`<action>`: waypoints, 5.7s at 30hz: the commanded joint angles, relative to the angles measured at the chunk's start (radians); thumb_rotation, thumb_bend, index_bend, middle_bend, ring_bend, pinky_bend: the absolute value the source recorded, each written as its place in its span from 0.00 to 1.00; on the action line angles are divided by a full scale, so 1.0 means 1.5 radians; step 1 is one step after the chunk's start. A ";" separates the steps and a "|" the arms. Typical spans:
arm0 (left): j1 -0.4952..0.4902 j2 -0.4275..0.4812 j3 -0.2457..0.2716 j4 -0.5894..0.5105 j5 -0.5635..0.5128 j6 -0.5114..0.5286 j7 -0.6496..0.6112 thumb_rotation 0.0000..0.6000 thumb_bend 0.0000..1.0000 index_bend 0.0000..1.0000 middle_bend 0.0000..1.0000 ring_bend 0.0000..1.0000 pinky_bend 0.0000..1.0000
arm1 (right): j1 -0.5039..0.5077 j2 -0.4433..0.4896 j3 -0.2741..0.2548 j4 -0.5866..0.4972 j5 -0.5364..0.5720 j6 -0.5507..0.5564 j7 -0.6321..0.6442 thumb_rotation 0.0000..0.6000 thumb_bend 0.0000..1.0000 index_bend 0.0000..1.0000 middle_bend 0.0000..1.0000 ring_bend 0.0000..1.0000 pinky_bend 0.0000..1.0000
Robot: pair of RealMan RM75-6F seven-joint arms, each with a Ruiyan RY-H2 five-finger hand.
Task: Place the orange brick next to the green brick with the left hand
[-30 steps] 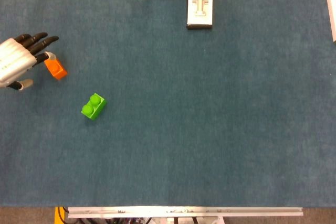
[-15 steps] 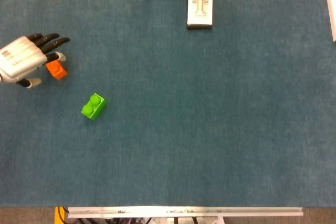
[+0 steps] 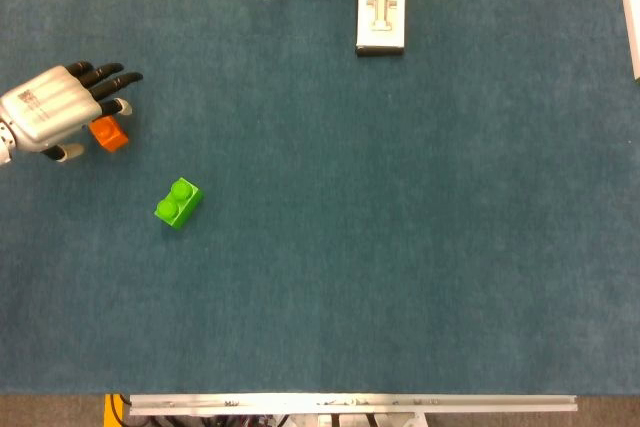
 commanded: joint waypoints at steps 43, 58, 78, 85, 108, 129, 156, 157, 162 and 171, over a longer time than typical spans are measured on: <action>-0.026 -0.048 0.042 0.053 -0.006 -0.030 -0.056 1.00 0.25 0.29 0.00 0.00 0.19 | 0.022 -0.020 0.005 0.008 0.041 -0.024 -0.023 1.00 0.44 0.63 0.55 0.42 0.46; -0.026 -0.054 0.045 0.060 -0.011 -0.050 -0.055 1.00 0.25 0.31 0.00 0.00 0.19 | 0.024 -0.021 0.002 0.010 0.045 -0.026 -0.025 1.00 0.44 0.63 0.55 0.42 0.46; -0.021 -0.056 0.049 0.060 -0.014 -0.063 -0.053 1.00 0.32 0.40 0.00 0.00 0.19 | 0.025 -0.022 0.001 0.013 0.048 -0.026 -0.024 1.00 0.43 0.63 0.55 0.42 0.46; -0.018 -0.053 0.048 0.058 -0.017 -0.061 -0.052 1.00 0.34 0.43 0.00 0.00 0.19 | 0.024 -0.022 -0.001 0.013 0.045 -0.024 -0.022 1.00 0.44 0.63 0.55 0.42 0.46; 0.001 0.029 0.018 -0.041 -0.045 0.026 0.033 1.00 0.35 0.46 0.00 0.00 0.19 | 0.010 0.001 -0.024 -0.005 -0.007 -0.001 0.001 1.00 0.44 0.63 0.55 0.42 0.46; -0.031 0.344 -0.058 -0.729 -0.201 -0.191 0.527 1.00 0.35 0.51 0.00 0.00 0.19 | -0.004 0.038 -0.054 0.001 -0.071 0.008 0.067 1.00 0.43 0.63 0.55 0.42 0.46; 0.013 0.412 -0.143 -0.968 -0.457 -0.299 0.816 1.00 0.35 0.59 0.00 0.00 0.19 | -0.028 0.051 -0.069 0.011 -0.107 0.038 0.109 1.00 0.44 0.63 0.55 0.42 0.46; 0.015 0.411 -0.144 -0.972 -0.455 -0.298 0.810 1.00 0.35 0.59 0.00 0.00 0.19 | -0.029 0.051 -0.069 0.011 -0.108 0.038 0.110 1.00 0.44 0.63 0.55 0.42 0.46; 0.027 0.410 -0.148 -0.982 -0.403 -0.287 0.747 1.00 0.35 0.60 0.00 0.00 0.19 | -0.030 0.052 -0.069 0.012 -0.110 0.039 0.114 1.00 0.43 0.63 0.55 0.42 0.46; 0.038 0.406 -0.138 -0.971 -0.284 -0.259 0.645 1.00 0.35 0.61 0.00 0.00 0.19 | -0.029 0.049 -0.069 0.014 -0.110 0.035 0.112 1.00 0.43 0.63 0.55 0.42 0.46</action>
